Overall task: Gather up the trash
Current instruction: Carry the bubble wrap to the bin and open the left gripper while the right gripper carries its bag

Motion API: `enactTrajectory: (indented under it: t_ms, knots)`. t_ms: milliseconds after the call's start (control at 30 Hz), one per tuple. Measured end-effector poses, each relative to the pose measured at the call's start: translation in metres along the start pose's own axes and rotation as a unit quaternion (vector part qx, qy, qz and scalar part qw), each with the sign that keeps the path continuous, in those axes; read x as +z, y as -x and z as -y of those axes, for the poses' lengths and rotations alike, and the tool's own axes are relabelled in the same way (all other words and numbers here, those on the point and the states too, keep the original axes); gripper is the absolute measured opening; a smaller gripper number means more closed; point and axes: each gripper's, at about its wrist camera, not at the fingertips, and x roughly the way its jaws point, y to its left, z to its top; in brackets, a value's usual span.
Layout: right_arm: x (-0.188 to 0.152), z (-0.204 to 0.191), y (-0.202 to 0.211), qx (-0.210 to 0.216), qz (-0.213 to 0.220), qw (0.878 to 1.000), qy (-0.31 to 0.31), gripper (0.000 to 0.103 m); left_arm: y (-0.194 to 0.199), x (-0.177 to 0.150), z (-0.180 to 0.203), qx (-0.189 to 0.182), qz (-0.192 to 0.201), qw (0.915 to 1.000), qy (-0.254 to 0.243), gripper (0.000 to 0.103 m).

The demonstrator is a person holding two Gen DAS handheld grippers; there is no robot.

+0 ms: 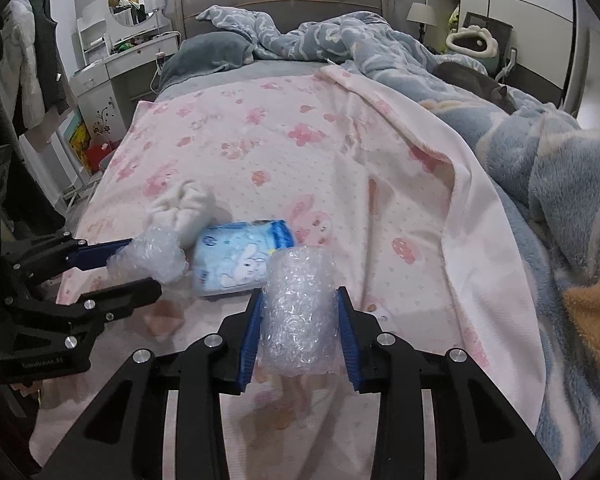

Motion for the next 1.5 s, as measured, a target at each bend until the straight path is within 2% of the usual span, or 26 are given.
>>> enactTrajectory:
  t_ms: [867, 1500]
  knots:
    - [-0.019, -0.11, 0.031, 0.054, 0.019, 0.998, 0.014, 0.036, 0.089, -0.06, -0.039, 0.06, -0.013, 0.9973, 0.04, 0.053]
    - [-0.032, -0.204, 0.043, 0.105, 0.022, 0.993, 0.046, 0.036, 0.119, -0.131, -0.102, 0.116, -0.078, 0.9853, 0.098, 0.053]
